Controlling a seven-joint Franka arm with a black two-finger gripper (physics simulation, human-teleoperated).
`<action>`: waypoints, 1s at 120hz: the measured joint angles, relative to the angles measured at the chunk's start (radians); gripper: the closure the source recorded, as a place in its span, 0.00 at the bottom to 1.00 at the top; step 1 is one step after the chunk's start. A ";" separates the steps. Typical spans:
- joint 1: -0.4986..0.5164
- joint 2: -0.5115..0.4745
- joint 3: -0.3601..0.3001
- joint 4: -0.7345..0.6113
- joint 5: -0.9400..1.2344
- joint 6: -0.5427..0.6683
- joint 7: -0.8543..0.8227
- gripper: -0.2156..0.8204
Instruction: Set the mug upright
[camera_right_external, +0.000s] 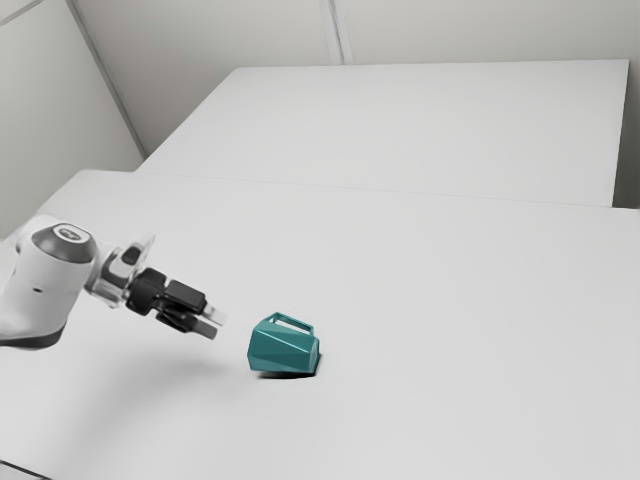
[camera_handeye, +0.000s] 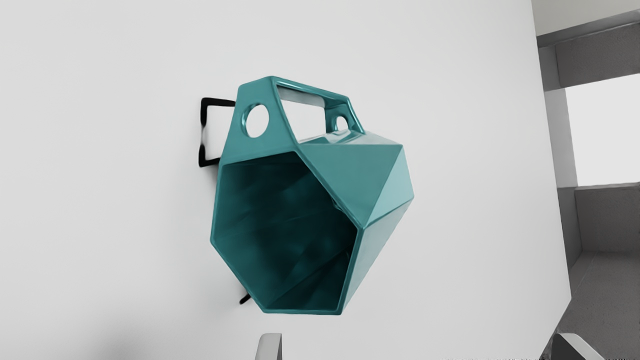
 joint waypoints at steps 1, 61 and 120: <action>-0.001 0.001 0.000 0.000 -0.002 -0.001 0.003 0.23; -0.043 0.083 -0.001 0.002 -0.139 -0.020 0.129 0.23; -0.068 0.143 -0.008 0.005 -0.244 -0.039 0.215 0.23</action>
